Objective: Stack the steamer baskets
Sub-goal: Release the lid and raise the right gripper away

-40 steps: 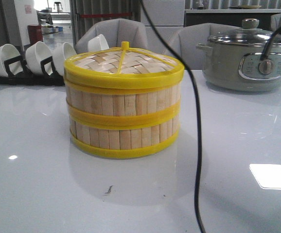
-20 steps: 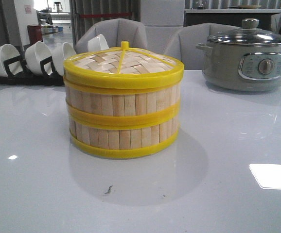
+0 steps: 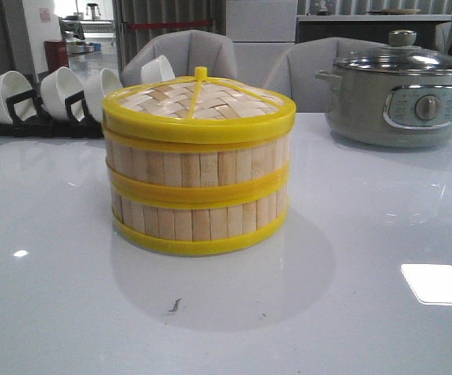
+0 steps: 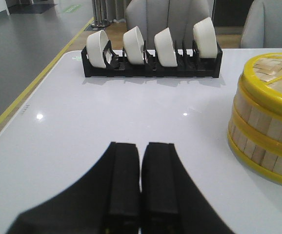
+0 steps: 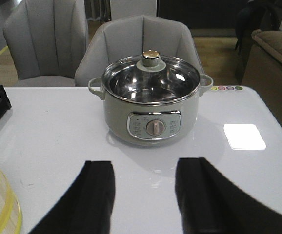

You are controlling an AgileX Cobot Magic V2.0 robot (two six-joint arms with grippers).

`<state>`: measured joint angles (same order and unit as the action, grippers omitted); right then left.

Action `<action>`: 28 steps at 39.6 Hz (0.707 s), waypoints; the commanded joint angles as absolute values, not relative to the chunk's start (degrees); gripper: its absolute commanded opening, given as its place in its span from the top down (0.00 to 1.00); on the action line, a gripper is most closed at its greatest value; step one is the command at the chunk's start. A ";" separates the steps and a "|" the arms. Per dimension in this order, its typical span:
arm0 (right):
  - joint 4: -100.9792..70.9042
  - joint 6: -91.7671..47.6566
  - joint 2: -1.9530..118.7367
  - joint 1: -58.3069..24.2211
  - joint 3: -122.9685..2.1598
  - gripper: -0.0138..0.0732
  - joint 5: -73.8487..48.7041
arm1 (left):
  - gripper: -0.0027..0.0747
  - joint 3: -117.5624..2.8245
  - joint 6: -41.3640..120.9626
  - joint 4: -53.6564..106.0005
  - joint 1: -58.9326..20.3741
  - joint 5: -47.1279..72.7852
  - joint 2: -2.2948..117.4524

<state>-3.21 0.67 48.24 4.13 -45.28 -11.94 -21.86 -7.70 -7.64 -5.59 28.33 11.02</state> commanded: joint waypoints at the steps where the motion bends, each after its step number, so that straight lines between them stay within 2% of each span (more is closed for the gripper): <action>1: -3.20 0.00 41.68 4.56 -39.59 0.36 -2.19 | 0.85 -23.48 -8.37 -7.67 -5.59 23.97 11.52; 19: -3.20 0.00 21.22 4.56 -16.64 0.37 1.29 | 0.85 -23.48 -8.37 -7.67 -5.59 23.97 11.52; 28: -3.20 0.00 15.12 4.86 -13.15 0.50 1.01 | 0.85 -23.48 -8.37 -7.67 -5.59 23.97 11.52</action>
<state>-3.21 0.67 16.13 4.35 -11.82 -4.25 -21.86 -7.70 -7.64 -5.59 28.33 11.02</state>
